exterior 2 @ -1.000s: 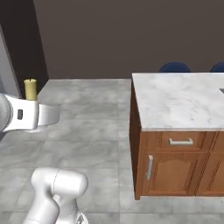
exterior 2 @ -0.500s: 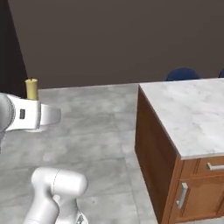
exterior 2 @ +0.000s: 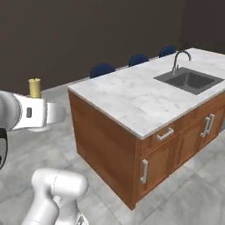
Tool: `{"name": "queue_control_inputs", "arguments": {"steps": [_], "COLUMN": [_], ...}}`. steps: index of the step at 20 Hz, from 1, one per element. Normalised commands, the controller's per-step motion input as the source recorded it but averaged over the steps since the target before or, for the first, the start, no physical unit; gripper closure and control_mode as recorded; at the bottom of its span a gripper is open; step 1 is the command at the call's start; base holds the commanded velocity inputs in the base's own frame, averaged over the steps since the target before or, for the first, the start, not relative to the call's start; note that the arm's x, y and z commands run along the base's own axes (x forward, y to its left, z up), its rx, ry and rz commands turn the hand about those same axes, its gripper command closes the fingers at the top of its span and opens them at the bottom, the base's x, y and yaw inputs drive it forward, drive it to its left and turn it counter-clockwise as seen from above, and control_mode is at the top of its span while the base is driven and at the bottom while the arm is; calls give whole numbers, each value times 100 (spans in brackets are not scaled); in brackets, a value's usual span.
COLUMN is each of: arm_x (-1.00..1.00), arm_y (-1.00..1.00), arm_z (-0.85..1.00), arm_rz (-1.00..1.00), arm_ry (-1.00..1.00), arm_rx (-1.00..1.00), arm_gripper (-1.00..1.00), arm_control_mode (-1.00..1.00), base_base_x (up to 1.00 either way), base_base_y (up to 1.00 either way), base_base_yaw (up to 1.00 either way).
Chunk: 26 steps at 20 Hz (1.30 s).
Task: Get the candle and the wine from the cabinet and move them to the dining counter.
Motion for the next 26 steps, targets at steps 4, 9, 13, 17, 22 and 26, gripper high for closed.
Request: {"name": "queue_control_inputs", "arguments": {"steps": [4, 9, 13, 17, 22, 26], "arm_x": [0, 0, 0, 0, 0, 0], "arm_y": [0, 0, 0, 0, 0, 0], "arm_z": [0, 0, 0, 0, 0, 0], "arm_rz": [0, 0, 0, 0, 0, 0], "arm_ry": [0, 0, 0, 0, 0, 0], "arm_rx": [0, 0, 0, 0, 0, 0], "arm_gripper": [100, 100, 100, 100, 100, 100], "arm_control_mode": [100, 100, 100, 100, 100, 100], "base_base_x": [21, 23, 47, 54, 58, 30], "base_base_y": [31, 31, 44, 85, 100, 100], "base_base_yaw": [-93, -92, -84, -63, -27, 0]}}
